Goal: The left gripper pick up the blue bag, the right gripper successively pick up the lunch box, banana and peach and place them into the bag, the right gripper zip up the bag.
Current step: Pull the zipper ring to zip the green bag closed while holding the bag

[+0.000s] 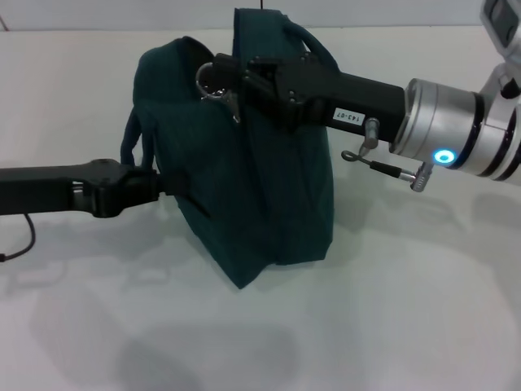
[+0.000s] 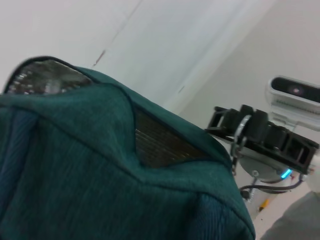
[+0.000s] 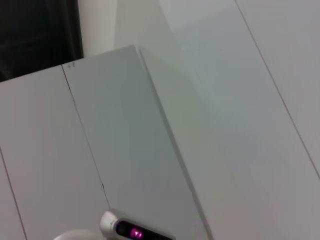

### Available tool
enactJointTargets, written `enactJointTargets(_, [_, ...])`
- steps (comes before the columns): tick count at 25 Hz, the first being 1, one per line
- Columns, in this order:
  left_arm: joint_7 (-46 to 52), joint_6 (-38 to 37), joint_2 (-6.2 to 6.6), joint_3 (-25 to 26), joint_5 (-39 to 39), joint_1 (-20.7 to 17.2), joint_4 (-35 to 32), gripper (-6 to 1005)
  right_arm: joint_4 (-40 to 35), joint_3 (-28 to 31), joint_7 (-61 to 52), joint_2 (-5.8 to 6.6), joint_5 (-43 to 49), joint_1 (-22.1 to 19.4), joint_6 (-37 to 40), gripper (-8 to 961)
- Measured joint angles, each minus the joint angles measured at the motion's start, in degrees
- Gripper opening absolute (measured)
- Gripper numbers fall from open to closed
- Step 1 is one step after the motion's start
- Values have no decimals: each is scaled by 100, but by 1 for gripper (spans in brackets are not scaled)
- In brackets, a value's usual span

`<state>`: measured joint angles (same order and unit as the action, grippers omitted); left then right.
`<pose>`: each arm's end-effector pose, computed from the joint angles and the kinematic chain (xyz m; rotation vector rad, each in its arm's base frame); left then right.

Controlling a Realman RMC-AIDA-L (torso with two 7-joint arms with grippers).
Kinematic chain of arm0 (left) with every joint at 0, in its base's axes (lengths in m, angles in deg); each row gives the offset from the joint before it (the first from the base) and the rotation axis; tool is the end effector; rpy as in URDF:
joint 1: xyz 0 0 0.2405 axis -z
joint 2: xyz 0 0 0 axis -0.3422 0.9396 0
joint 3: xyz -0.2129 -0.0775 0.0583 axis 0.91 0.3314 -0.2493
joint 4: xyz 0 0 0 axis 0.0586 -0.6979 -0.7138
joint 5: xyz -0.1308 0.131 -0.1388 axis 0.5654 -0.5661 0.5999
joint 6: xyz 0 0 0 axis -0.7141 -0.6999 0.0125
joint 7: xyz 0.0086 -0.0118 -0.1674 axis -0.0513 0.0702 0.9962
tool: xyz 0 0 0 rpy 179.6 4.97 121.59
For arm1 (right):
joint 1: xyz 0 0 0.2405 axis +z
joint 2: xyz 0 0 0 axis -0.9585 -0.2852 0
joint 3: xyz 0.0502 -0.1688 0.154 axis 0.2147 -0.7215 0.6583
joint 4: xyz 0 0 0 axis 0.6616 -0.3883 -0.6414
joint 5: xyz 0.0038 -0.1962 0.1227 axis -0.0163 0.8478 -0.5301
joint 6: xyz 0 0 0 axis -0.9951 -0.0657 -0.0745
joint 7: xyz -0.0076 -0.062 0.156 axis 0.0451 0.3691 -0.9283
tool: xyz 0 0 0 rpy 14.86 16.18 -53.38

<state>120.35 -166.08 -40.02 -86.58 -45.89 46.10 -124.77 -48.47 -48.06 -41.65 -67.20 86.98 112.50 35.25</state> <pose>-0.2375 0.3082 0.0444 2.7521 1.1535 0.9192 0.0779 0.3620 -0.0772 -2.6857 0.5099 1.4019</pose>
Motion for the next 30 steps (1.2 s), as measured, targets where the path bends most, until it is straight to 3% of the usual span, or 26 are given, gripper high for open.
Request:
enactJointTargets(9, [-47,-1,-72,-205,-9,71,-1,-1,338,14,-149,3,-14,318,-33,71])
enactJointTargets(21, [-139,8,-151,-450,-20,105,18,-1,342,24,-286,20,-16,399,-175,72])
enactJointTargets(30, [-287,11,-130,-452,-46,142,284,-2,319,68,-291,20,-20,408,-147,73])
